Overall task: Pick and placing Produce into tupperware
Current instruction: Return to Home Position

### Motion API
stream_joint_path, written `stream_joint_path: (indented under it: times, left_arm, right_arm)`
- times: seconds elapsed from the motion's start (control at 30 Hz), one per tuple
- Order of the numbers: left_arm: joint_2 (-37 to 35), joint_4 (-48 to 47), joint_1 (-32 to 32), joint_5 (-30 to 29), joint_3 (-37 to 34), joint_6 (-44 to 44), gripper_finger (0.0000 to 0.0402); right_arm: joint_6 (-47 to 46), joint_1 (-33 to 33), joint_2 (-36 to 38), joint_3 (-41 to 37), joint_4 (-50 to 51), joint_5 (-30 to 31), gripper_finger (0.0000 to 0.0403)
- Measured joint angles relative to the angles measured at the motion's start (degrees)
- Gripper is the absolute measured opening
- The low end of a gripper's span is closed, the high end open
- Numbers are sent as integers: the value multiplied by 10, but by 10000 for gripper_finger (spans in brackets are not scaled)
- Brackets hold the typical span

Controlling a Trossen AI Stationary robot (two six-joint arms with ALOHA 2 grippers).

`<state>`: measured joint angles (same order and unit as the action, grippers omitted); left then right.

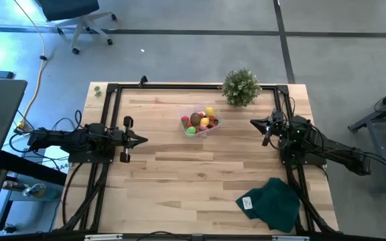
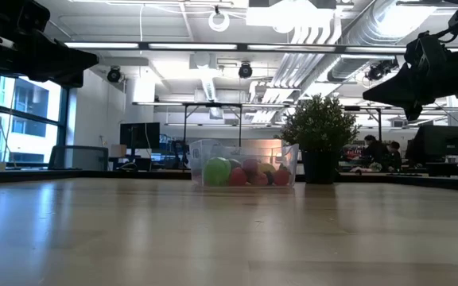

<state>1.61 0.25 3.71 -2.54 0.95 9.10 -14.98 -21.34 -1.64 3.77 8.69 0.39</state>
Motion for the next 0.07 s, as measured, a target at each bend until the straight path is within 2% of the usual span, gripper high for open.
stream_joint_path:
  times: [0.07]
  left_arm:
    - [0,0,0,0,0,0,1]
  right_arm:
    - [0,0,0,0,0,0,0]
